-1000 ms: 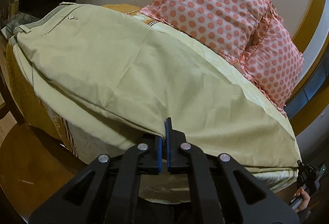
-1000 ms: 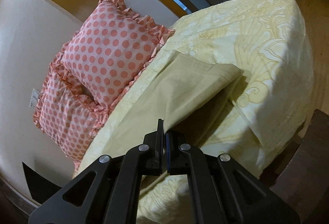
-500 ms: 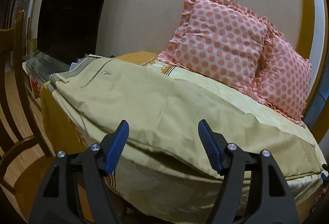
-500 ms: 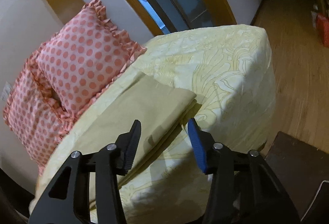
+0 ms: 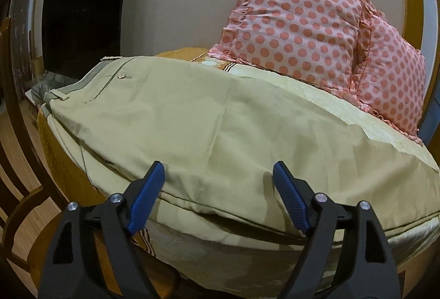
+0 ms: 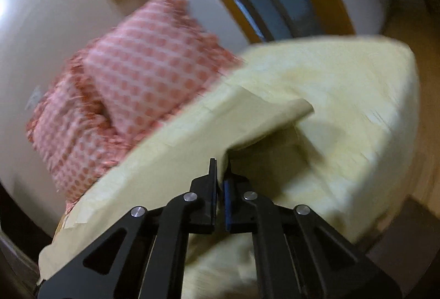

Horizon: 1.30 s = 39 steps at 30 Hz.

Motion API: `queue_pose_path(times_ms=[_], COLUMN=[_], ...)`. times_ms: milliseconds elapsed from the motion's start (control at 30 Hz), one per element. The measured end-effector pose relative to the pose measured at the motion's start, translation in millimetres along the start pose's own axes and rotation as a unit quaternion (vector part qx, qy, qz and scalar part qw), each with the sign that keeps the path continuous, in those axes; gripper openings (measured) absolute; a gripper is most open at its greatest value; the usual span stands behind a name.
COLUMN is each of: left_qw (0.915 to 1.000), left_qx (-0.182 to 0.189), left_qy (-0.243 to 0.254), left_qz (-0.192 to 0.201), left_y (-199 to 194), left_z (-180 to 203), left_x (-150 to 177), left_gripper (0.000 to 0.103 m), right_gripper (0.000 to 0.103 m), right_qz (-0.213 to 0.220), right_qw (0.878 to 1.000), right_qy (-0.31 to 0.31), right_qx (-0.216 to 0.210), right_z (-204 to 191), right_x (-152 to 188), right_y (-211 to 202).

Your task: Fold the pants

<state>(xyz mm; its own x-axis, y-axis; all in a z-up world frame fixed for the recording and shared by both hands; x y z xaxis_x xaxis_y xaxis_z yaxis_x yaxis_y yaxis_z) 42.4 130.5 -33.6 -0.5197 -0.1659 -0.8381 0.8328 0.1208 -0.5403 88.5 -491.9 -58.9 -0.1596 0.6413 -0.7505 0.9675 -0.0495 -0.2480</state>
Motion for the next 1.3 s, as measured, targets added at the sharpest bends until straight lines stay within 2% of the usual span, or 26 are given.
queue_pose_path(times_ms=[133, 233, 267, 333, 367, 400, 467, 500, 533, 567, 633, 667, 733, 800, 833, 867, 933, 1033, 1167, 1233, 1300], left_qw=[0.9993, 0.9982, 0.9975, 0.9964, 0.9957, 0.9949, 0.9925, 0.9908, 0.9899, 0.9889, 0.9871, 0.9864, 0.9839, 0.9817, 0.98, 0.9789, 0.9757, 0.9713, 0.9703, 0.9716, 0.9689], left_qx=[0.017, 0.003, -0.006, -0.024, -0.032, -0.039, -0.047, -0.053, -0.056, -0.061, -0.067, -0.067, -0.072, -0.075, -0.078, -0.079, -0.083, -0.092, -0.098, -0.1, -0.107], left_qy=[-0.03, -0.05, -0.057, -0.068, -0.075, -0.084, -0.107, -0.12, -0.126, -0.131, -0.142, -0.147, -0.162, -0.174, -0.182, -0.188, -0.202, -0.219, -0.219, -0.213, -0.223], left_qz=[0.016, 0.034, 0.041, 0.044, 0.043, 0.04, 0.036, 0.033, 0.034, 0.033, 0.03, 0.028, 0.025, 0.024, 0.021, 0.019, 0.014, 0.015, 0.031, 0.024, 0.012], left_y=[-6.6, -14.7, -17.6, -18.0, -17.7, -16.7, -15.6, -14.8, -14.6, -13.7, -10.2, -7.3, -3.0, 0.7, 2.7, 4.6, 9.8, 12.2, 7.8, 11.5, 15.9], left_z=[-6.6, -20.7, -28.4, -42.7, -50.7, -59.2, -79.0, -90.3, -97.3, -104.5, -117.8, -122.1, -132.3, -140.5, -146.4, -150.4, -160.3, -172.0, -178.6, -180.7, -186.7], left_x=[-5.2, -11.9, -14.2, -17.7, -18.3, -18.2, -17.4, -16.7, -17.0, -17.5, -17.8, -18.1, -17.7, -18.0, -17.1, -17.2, -18.1, -20.4, -28.5, -30.8, -28.2], left_gripper=[0.082, 0.082, 0.082, 0.082, 0.082, 0.082, 0.082, 0.082, 0.082, 0.082, 0.082, 0.082, 0.082, 0.082, 0.082, 0.082, 0.082, 0.079, 0.072, 0.072, 0.07], right_gripper=[0.004, 0.004, 0.004, 0.005, 0.006, 0.008, 0.013, 0.017, 0.024, 0.028, 0.051, 0.054, 0.056, 0.056, 0.056, 0.056, 0.057, 0.064, 0.066, 0.069, 0.07], right_qz=[-0.011, -0.057, -0.086, -0.143, -0.203, -0.247, -0.326, -0.331, -0.328, -0.318, -0.298, -0.283, -0.271, -0.273, -0.282, -0.3, -0.313, -0.311, -0.308, -0.307, -0.306], right_qw=[0.991, 0.967, 0.953, 0.928, 0.902, 0.88, 0.829, 0.819, 0.815, 0.817, 0.832, 0.843, 0.857, 0.871, 0.871, 0.867, 0.864, 0.863, 0.86, 0.859, 0.858], right_qy=[-0.077, -0.139, -0.163, -0.203, -0.249, -0.283, -0.347, -0.359, -0.366, -0.363, -0.337, -0.322, -0.306, -0.312, -0.322, -0.332, -0.332, -0.33, -0.338, -0.339, -0.34], right_qx=[-0.109, -0.205, -0.239, -0.279, -0.289, -0.289, -0.295, -0.301, -0.307, -0.315, -0.326, -0.325, -0.313, -0.265, -0.239, -0.221, -0.212, -0.221, -0.228, -0.231, -0.234], right_z=[-110.2, -203.6, -237.7, -278.9, -300.0, -309.2, -316.8, -317.6, -318.1, -319.5, -320.9, -320.7, -312.8, -298.1, -295.3, -288.5, -283.9, -284.4, -289.8, -290.9, -292.0], right_x=[3.7, 44.4, 71.4, 120.7, 166.2, 198.7, 263.3, 274.9, 280.1, 276.7, 260.7, 250.9, 238.9, 239.2, 245.0, 253.4, 260.3, 262.7, 266.6, 268.1, 268.0], right_y=[3.1, 6.5, 8.0, 11.1, 15.5, 16.9, 8.0, 1.8, -4.4, -8.6, -11.4, -11.2, -6.4, 8.2, 16.5, 23.6, 29.7, 23.6, 22.3, 23.3, 25.3])
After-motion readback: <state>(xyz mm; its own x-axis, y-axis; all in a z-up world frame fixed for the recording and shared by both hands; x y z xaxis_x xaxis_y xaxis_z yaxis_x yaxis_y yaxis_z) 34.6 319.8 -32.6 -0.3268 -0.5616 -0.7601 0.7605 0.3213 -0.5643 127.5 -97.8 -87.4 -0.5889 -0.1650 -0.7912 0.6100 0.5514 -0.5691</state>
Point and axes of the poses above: each gripper's, at about its wrist camera, not at the fingertips, and y roughly the way its jaws point, z to its right, x to its underside, the point moved 9 cm from there along y, roughly the way its jaws point, and after that the axes turned 5 degrees about y, right-handed, at the moved point
